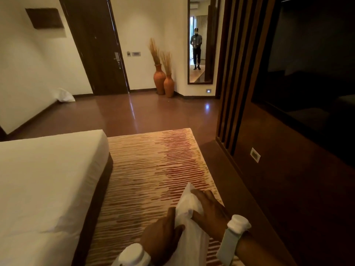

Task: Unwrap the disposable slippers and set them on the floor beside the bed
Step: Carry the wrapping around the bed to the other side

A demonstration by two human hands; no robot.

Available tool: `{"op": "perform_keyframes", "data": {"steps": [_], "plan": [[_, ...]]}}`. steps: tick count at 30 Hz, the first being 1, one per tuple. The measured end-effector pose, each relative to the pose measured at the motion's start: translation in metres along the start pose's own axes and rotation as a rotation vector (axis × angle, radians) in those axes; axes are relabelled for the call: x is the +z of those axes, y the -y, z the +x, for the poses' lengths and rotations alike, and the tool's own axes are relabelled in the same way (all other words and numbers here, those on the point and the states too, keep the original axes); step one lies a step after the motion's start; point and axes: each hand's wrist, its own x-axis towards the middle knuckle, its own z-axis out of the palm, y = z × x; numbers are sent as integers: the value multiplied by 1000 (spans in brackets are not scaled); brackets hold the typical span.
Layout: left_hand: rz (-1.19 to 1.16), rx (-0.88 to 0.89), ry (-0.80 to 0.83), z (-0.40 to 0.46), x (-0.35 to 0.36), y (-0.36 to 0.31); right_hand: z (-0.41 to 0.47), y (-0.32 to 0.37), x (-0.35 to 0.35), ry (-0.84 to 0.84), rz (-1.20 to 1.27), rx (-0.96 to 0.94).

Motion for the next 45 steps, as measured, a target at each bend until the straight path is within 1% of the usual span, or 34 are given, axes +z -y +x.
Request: {"op": "perform_keyframes", "data": {"steps": [5, 8, 12, 13, 16, 17, 19, 21, 22, 24, 25, 28, 33, 34, 36, 38, 40, 45], "plan": [[43, -38, 6, 131, -7, 13, 123, -42, -7, 12, -42, -22], [28, -43, -46, 214, -20, 14, 207, -65, -27, 4, 18, -51], [11, -72, -62, 326, -45, 7, 318, -93, -62, 12, 36, -87], [38, -67, -60, 333, -52, 5, 326, -92, -67, 10, 1, -99], [31, -109, -66, 423, -73, 3, 421, -114, -92, 43, -25, -122], [38, -95, -75, 430, -82, -1, 433, -112, -99, 48, -36, -124], [-15, -119, -75, 481, -98, 6, 491, -119, -106, 86, 16, -133], [0, -130, -112, 533, -109, 21, 550, -124, -105, 93, 20, -162], [34, -125, -115, 544, -117, 21, 561, -123, -110, 89, 16, -162], [38, -176, -131, 605, -124, 49, 636, -128, -97, 113, 40, -188], [66, -171, -139, 618, -128, 53, 650, -128, -99, 104, 33, -193], [23, -182, -159, 703, -145, 94, 753, -126, -85, 142, 71, -217], [-21, -242, -188, 864, -198, 175, 944, -112, -65, 173, 79, -241], [-17, -238, -172, 873, -206, 174, 952, -110, -70, 188, 72, -235], [-22, -247, -159, 926, -230, 194, 1014, -105, -72, 206, 99, -205], [-4, -235, -159, 954, -249, 202, 1048, -100, -78, 201, 91, -222], [-9, -250, -133, 1010, -272, 224, 1115, -95, -80, 228, 96, -226], [-74, -251, -197, 1140, -311, 284, 1277, -90, -65, 224, 68, -318]]}}
